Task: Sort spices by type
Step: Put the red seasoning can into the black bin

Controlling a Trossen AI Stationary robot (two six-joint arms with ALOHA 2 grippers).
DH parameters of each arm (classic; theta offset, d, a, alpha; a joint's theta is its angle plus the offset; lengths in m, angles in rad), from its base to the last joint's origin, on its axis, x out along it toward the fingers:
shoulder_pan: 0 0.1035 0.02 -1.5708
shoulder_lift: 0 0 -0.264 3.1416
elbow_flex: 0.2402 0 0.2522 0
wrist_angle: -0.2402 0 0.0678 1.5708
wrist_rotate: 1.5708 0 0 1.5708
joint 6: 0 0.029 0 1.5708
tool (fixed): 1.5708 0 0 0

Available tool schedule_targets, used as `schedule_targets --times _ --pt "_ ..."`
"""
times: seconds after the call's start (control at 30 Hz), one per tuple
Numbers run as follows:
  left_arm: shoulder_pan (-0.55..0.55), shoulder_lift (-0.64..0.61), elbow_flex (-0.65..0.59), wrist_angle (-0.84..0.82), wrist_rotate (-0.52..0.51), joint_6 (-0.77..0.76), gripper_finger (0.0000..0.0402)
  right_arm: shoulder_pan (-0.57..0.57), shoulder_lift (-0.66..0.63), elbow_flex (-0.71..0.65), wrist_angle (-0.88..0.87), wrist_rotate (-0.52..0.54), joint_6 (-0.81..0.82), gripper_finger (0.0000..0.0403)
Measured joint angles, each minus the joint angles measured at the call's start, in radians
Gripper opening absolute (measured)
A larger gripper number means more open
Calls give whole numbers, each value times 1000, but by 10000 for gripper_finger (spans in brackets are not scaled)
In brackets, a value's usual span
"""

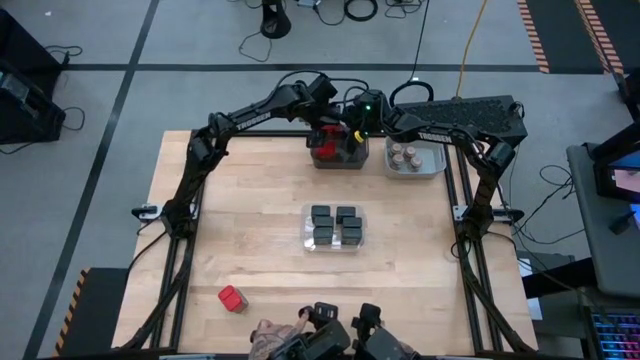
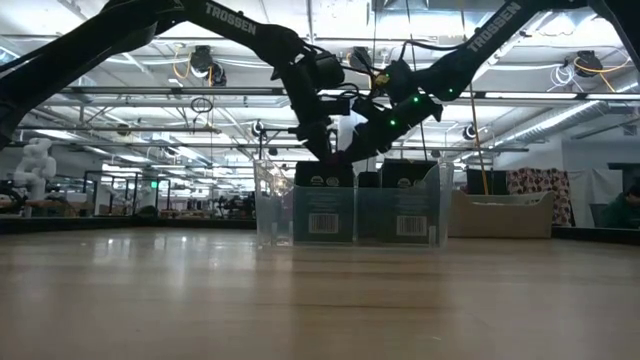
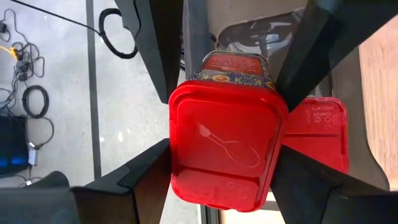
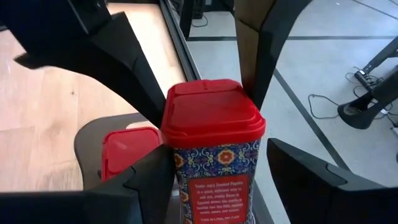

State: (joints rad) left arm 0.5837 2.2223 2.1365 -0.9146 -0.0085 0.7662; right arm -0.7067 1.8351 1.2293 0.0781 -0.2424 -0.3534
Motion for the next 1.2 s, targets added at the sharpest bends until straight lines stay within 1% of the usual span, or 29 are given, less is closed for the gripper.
schedule_targets --times 0.17,0.23,0.33,0.43,0.5,0.57,0.7,0.83,1.03,1.2 --pt "-1 0 0 30 0 2 245 -1 0 0 -5 5 4 235" --pt "-1 0 0 40 0 2 245 -1 0 0 -5 5 20 228" --pt "-1 0 0 55 0 1 245 -2 -1 0 -4 5 38 205" --pt "-1 0 0 56 1 -4 245 -2 -1 0 -6 1 44 174" --pt "-1 0 0 58 3 -36 244 -2 -1 0 -13 -3 46 154" --pt "1 0 0 63 5 -61 244 -4 -2 0 -21 -3 46 144" --pt "3 2 -1 64 14 -73 244 -13 -2 1 -49 -8 46 145" --pt "13 -2 -1 61 37 -77 244 -22 -2 3 -64 -6 48 158" --pt "28 -24 -2 55 63 -78 245 -29 -3 5 -69 -9 49 148" --pt "41 -32 -2 52 79 -96 245 -29 -4 5 -69 -8 44 152"
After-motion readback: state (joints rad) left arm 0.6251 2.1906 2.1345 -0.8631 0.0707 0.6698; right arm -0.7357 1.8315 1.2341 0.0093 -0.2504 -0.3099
